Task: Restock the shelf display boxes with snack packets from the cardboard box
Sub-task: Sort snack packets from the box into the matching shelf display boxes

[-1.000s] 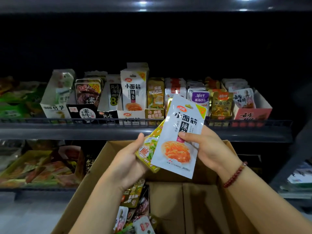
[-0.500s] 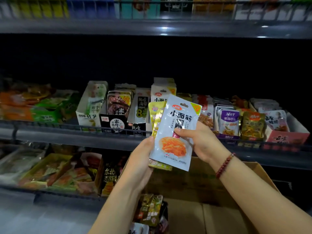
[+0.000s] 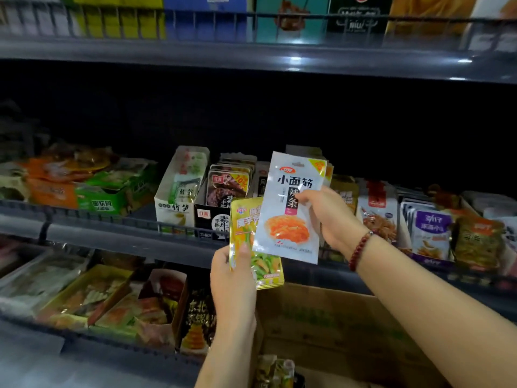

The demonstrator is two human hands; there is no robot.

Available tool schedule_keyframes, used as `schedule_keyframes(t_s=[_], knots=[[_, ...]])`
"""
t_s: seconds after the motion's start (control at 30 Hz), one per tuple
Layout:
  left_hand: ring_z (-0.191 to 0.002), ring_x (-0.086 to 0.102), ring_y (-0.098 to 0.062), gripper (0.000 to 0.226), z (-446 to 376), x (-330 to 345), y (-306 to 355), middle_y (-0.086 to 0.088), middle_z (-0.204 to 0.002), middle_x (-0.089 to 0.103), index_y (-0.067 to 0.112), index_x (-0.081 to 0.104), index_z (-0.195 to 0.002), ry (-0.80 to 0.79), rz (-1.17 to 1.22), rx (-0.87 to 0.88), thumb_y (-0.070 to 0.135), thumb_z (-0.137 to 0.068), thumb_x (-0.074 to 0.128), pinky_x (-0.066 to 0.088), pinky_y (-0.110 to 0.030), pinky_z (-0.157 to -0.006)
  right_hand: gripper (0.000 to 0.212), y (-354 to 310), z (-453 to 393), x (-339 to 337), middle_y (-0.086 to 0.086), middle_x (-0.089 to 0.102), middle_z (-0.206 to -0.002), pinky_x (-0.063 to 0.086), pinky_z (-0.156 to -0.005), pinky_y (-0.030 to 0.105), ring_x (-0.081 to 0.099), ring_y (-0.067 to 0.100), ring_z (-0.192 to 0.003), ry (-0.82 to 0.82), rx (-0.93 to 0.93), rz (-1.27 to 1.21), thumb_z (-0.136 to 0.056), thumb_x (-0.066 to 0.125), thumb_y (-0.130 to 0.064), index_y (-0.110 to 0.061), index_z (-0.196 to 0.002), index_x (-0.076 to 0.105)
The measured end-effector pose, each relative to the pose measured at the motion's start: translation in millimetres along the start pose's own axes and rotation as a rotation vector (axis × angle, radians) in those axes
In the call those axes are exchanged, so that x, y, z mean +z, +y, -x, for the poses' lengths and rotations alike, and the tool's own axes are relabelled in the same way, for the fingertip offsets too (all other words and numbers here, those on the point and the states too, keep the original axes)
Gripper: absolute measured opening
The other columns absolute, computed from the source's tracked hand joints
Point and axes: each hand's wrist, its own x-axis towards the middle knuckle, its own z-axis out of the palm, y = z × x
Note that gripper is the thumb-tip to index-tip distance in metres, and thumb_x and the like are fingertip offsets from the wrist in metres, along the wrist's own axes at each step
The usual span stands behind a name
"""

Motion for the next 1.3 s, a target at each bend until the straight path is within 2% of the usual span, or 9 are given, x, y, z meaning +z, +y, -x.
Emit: schedule_keyframes(t_s=[0.13, 0.27, 0.33, 0.47, 0.7, 0.9, 1.1, 1.2, 1.3], knots=[[-0.082, 0.067, -0.024, 0.013, -13, -7, -2, -0.008, -0.092, 0.068, 0.021, 0.057, -0.089, 0.084, -0.068, 0.058, 0.032, -0.095, 0.058, 0.055, -0.044, -0.072, 0.023, -13, -21, 14, 0.0, 0.064, -0.099, 0.047, -0.061, 0.018, 0.064, 0.006, -0.084, 0.035, -0.121, 0.085, -0.096, 0.048, -0.005, -0.008, -0.119, 0.051], [-0.074, 0.065, -0.021, 0.018, -17, -5, -3, -0.005, -0.084, 0.067, 0.02, 0.055, -0.086, 0.105, -0.127, 0.113, 0.035, -0.095, 0.057, 0.052, -0.041, -0.066, 0.021, -19, -38, 5, -0.009, 0.057, -0.082, 0.04, -0.044, 0.004, 0.055, -0.012, -0.05, 0.15, -0.246, 0.101, -0.096, 0.049, -0.004, -0.008, -0.117, 0.049], [-0.073, 0.065, -0.02, 0.019, -17, -2, -4, -0.004, -0.082, 0.067, 0.02, 0.054, -0.086, 0.1, -0.143, 0.111, 0.037, -0.095, 0.056, 0.052, -0.042, -0.065, 0.035, -17, -50, -6, -0.006, 0.063, -0.101, 0.046, -0.06, 0.005, 0.061, -0.005, -0.076, 0.217, -0.289, 0.161, -0.095, 0.055, -0.009, -0.01, -0.129, 0.046], [-0.07, 0.061, -0.015, 0.021, -17, 1, -4, -0.003, -0.08, 0.064, 0.018, 0.054, -0.086, 0.087, -0.154, 0.102, 0.036, -0.096, 0.054, 0.041, -0.028, -0.055, 0.061, -11, -59, -23, 0.003, 0.041, -0.147, 0.04, -0.106, 0.039, 0.042, 0.022, -0.132, 0.275, -0.327, 0.48, -0.093, 0.06, -0.025, -0.017, -0.147, 0.031], [-0.067, 0.059, -0.013, 0.021, -13, 8, -7, -0.001, -0.079, 0.063, 0.016, 0.055, -0.086, 0.046, -0.138, 0.102, 0.035, -0.096, 0.054, 0.037, -0.023, -0.053, 0.015, 7, -62, -21, -0.009, 0.057, -0.091, 0.042, -0.06, 0.015, 0.054, 0.003, -0.076, 0.228, -0.418, 0.658, -0.091, 0.064, -0.021, -0.019, -0.102, 0.054], [-0.071, 0.062, -0.012, 0.017, -9, 12, -8, 0.0, -0.082, 0.065, 0.019, 0.055, -0.087, 0.011, -0.112, 0.085, 0.034, -0.096, 0.055, 0.043, -0.027, -0.058, 0.021, 17, -76, -26, 0.0, 0.065, -0.1, 0.056, -0.074, 0.032, 0.064, 0.016, -0.09, 0.242, -0.303, 0.622, -0.086, 0.069, -0.02, -0.014, -0.101, 0.057], [-0.073, 0.064, -0.016, 0.017, -9, 13, -8, -0.003, -0.083, 0.067, 0.017, 0.057, -0.089, -0.025, -0.108, 0.094, 0.033, -0.096, 0.055, 0.049, -0.03, -0.059, 0.05, 37, -72, -46, 0.006, 0.052, -0.111, 0.047, -0.081, 0.033, 0.052, 0.021, -0.099, 0.343, -0.335, 1.113, -0.077, 0.077, -0.036, -0.01, -0.111, 0.052], [-0.071, 0.063, -0.02, 0.019, -6, 15, -9, -0.006, -0.082, 0.067, 0.016, 0.058, -0.088, -0.058, -0.116, 0.099, 0.035, -0.094, 0.056, 0.05, -0.037, -0.064, 0.053, 38, -72, -52, 0.005, 0.056, -0.104, 0.046, -0.071, 0.032, 0.054, 0.019, -0.088, 0.355, -0.226, 1.007, -0.074, 0.08, -0.035, -0.011, -0.109, 0.048], [-0.054, 0.054, -0.007, 0.019, -3, 18, -10, 0.001, -0.067, 0.062, 0.013, 0.057, -0.087, -0.098, -0.099, 0.085, 0.031, -0.093, 0.059, 0.04, -0.021, -0.051, 0.056, 38, -66, -55, 0.002, 0.055, -0.103, 0.046, -0.074, 0.029, 0.057, 0.019, -0.094, 0.364, -0.152, 0.887, -0.077, 0.078, -0.035, -0.011, -0.116, 0.047]])
